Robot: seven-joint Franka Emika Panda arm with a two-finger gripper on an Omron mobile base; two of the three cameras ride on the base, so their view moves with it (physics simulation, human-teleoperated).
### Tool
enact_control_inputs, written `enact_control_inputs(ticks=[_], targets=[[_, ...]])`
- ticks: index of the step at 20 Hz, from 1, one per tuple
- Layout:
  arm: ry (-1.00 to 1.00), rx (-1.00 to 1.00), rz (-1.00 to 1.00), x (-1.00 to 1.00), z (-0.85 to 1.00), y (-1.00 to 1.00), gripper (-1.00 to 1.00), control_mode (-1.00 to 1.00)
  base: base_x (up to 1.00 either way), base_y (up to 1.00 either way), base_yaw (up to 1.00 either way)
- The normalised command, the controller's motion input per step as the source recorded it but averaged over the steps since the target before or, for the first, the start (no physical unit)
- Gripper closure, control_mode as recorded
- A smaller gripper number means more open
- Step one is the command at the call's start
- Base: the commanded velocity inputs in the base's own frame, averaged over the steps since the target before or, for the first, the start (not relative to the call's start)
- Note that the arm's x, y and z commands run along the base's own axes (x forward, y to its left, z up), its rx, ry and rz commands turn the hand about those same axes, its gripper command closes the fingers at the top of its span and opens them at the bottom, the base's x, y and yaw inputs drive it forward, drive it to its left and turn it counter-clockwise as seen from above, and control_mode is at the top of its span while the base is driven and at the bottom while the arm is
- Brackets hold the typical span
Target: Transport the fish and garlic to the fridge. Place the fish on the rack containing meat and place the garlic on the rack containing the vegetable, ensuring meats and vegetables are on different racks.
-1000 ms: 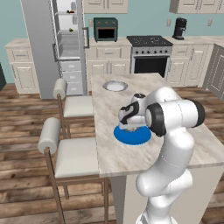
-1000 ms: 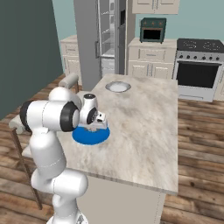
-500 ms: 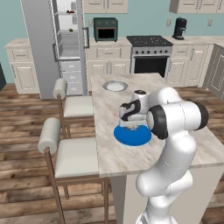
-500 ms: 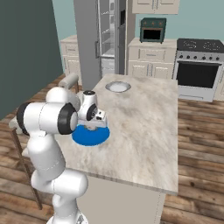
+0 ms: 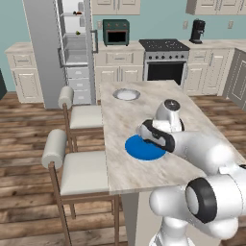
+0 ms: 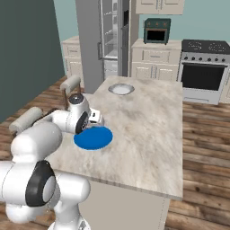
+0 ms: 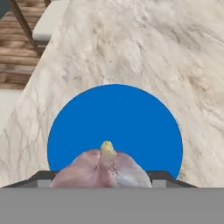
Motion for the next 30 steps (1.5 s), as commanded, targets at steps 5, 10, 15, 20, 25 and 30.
enact_control_inputs(ticks=[5, 10, 15, 20, 25, 30], targets=[[-0.18, 0.0, 0.0, -0.97, 0.9, 0.0, 1.0, -1.0, 0.0, 0.0, 0.0], [-0.11, 0.0, 0.0, -0.86, 0.96, 0.0, 1.0, -1.0, 0.0, 0.0, 0.0], [0.0, 0.0, 0.0, -0.87, 1.0, 0.0, 1.0, -1.0, 0.0, 0.0, 0.0], [0.0, 0.0, 0.0, -0.72, 0.95, 0.0, 1.0, -1.0, 0.0, 0.0, 0.0], [0.0, 0.0, 0.0, -0.89, 0.84, 0.0, 1.0, -1.0, 0.0, 0.0, 0.0], [0.0, 0.0, 0.0, -1.0, 0.76, 0.0, 1.0, -1.0, 0.0, 0.0, 0.0]])
